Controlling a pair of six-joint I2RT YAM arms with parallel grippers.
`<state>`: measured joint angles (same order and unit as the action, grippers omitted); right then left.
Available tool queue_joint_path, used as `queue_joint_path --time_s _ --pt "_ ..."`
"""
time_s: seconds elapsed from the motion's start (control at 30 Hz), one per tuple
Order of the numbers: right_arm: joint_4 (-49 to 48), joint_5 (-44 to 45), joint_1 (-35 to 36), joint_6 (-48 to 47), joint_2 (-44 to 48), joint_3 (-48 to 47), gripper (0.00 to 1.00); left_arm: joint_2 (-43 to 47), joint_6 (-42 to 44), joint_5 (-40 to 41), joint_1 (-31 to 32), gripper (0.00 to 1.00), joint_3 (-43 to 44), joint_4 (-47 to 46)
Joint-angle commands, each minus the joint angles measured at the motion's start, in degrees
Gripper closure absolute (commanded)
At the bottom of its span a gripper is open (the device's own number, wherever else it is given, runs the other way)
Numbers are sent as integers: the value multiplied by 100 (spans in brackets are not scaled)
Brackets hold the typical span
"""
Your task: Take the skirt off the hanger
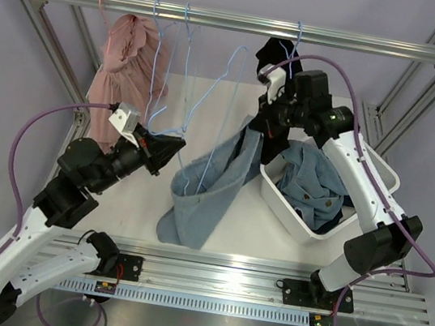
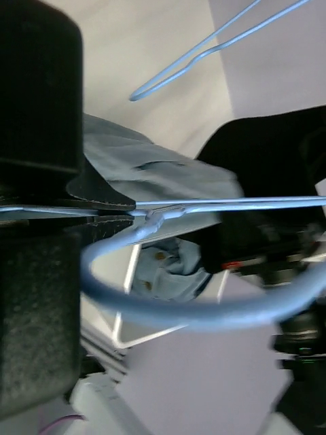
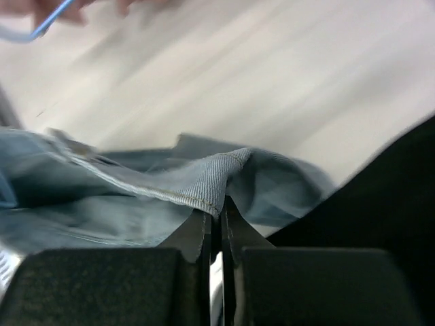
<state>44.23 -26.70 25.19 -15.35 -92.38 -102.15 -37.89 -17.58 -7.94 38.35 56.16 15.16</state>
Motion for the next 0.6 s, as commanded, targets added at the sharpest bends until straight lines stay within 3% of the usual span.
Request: queue_joint_path --time_s 0.0,0.1,0.23,0.47,0.5,0.57 --pt "-326 -670 398 -197 360 537 97 -245 -711 863 6 100 -430 -2374" --pt "-494 -478 434 41 431 880 97 -561 -746 1312 6 100 -606 -3334" --pt "-529 -292 425 -108 606 1222 93 -860 -440 1322 15 100 -107 -2943" --pt "-56 -582 425 -767 844 1224 62 -571 378 813 6 100 974 -956" --pt "24 -695 425 -898 914 1180 51 -483 431 638 6 100 1063 -718" --pt "243 -836 425 -1065 1054 1057 39 -386 536 375 6 100 1265 -41"
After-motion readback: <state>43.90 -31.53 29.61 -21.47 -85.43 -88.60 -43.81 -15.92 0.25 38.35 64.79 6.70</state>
